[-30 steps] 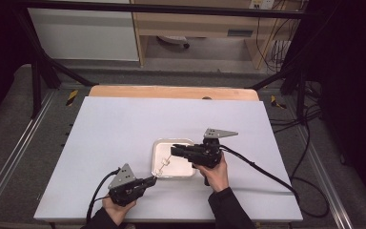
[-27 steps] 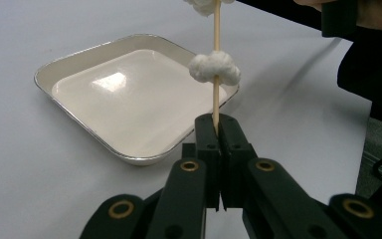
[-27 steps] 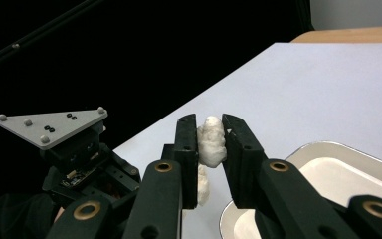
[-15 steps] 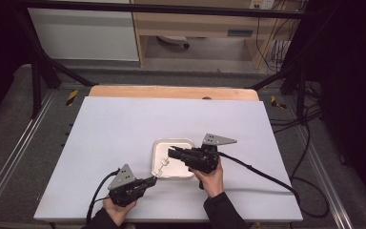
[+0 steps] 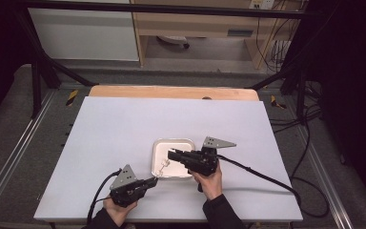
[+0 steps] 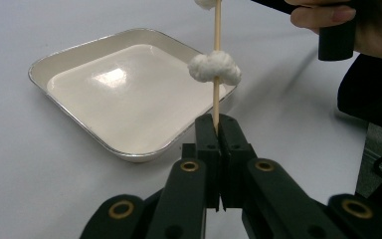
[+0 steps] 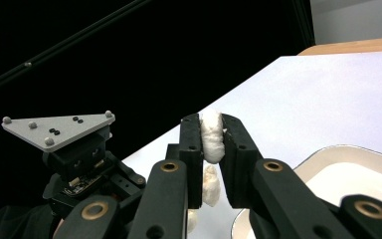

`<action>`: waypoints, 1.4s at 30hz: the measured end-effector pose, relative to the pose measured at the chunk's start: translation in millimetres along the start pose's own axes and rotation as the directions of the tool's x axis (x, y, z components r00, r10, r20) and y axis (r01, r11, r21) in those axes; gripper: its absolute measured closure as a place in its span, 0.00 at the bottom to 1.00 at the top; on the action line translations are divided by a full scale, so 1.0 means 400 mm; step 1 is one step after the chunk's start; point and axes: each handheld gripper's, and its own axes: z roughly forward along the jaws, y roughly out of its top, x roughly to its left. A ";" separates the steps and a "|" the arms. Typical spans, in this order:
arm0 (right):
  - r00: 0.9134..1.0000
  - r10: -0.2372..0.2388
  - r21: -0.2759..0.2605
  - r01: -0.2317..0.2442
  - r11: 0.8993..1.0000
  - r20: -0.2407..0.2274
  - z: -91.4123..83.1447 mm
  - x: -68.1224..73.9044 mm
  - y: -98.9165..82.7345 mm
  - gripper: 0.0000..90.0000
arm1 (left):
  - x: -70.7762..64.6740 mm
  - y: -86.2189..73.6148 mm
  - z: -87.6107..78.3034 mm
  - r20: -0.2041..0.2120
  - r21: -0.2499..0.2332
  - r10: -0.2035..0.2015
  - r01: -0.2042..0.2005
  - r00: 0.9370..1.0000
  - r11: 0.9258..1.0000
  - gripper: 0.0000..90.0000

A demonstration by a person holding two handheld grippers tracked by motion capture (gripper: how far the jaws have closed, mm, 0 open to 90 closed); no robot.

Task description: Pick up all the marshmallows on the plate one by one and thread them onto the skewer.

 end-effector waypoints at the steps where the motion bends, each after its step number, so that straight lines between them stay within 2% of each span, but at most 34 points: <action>1: 1.000 0.001 -0.002 -0.001 1.000 -0.001 0.000 0.000 -0.001 0.91 | 0.000 0.000 0.000 0.000 0.001 -0.001 0.001 1.000 1.000 0.99; 15: 1.000 0.007 -0.001 -0.007 1.000 -0.005 0.004 0.003 -0.013 0.91 | 0.001 0.000 0.003 -0.001 0.007 -0.016 0.016 1.000 1.000 0.99; 42: 1.000 0.010 0.015 -0.010 1.000 -0.004 0.011 0.003 -0.032 0.91 | -0.002 0.000 0.010 0.005 0.010 -0.014 0.014 1.000 1.000 0.99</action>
